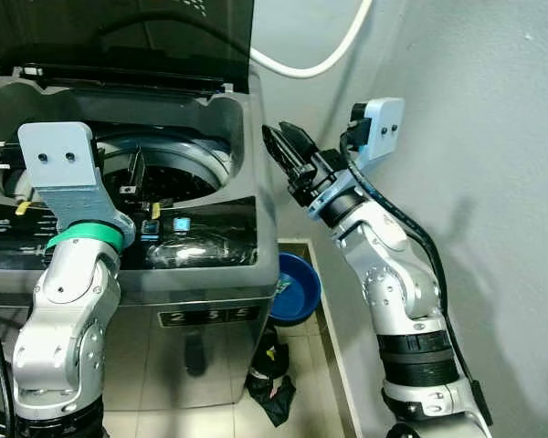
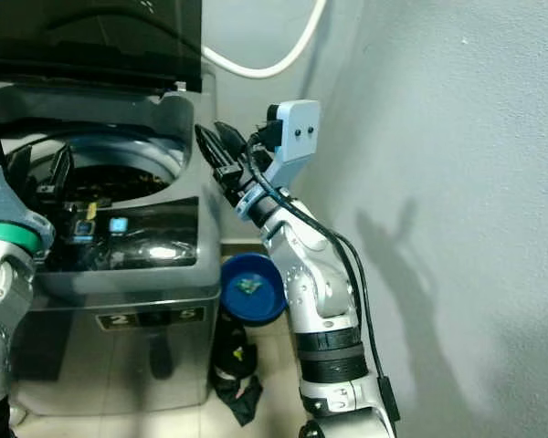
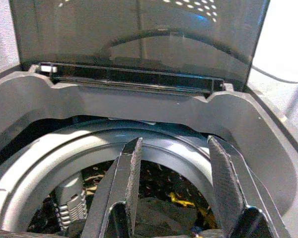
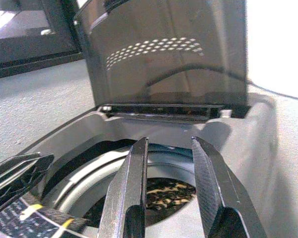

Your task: Clothes washing

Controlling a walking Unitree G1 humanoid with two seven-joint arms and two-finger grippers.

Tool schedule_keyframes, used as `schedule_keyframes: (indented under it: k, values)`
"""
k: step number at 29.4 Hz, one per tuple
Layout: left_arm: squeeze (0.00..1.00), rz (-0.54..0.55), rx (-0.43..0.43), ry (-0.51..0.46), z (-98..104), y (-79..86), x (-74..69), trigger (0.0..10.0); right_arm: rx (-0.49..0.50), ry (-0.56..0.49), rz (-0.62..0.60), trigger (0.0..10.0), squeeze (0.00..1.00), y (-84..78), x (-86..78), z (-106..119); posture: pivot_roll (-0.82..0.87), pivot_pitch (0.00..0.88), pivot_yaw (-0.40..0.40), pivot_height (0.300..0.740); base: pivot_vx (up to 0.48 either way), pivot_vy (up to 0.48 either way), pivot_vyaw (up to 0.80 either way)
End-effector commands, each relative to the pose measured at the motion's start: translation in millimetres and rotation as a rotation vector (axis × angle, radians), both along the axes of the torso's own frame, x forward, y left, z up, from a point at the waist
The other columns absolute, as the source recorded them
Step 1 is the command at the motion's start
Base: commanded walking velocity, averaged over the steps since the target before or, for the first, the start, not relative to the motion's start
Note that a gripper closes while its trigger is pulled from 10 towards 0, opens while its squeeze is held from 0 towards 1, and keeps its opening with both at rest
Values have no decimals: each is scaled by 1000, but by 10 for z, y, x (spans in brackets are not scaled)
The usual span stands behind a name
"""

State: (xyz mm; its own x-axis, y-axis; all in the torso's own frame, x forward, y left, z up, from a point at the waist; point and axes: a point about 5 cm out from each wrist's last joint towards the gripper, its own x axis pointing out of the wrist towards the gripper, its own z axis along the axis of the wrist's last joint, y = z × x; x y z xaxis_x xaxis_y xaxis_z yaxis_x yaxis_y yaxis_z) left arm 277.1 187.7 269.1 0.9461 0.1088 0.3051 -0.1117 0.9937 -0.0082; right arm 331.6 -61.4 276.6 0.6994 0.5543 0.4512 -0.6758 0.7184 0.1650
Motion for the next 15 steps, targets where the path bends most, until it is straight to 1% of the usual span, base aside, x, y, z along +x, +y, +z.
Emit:
schedule_keyframes:
  k: [1, 3, 4, 6, 9, 15]
  values:
    - [0, 1, 8, 8, -28, -1, -10, 10000, -13, 9, -21, 10000, 0, -29, 8, -64, 150, 45, -43, 740, 0, 0, 0]
    - [0, 1, 8, 8, -28, -1, -10, 10000, -13, 9, -21, 10000, 0, -29, 8, -64, 150, 45, -43, 740, 0, 0, 0]
    - [0, -8, 23, 15, -40, -21, 0, 10000, -36, -11, -37, 10000, 0, -30, -7, -62, 145, 50, -32, 740, 0, 0, 800]
    - [0, -16, 26, 21, -58, -42, 10, 10000, -40, -17, -43, 10000, 0, -32, -14, -64, 141, 51, -24, 740, 0, 0, 800]
    - [0, -47, 18, 33, -95, -101, 37, 10000, -33, -27, -64, 10000, 0, -62, -34, -63, 130, 48, -14, 740, 0, 0, 800]
    - [0, -107, -17, 39, -104, -139, 47, 10000, -27, -30, -76, 10000, 0, -98, -53, -64, 127, 49, -6, 740, 0, 0, 800]
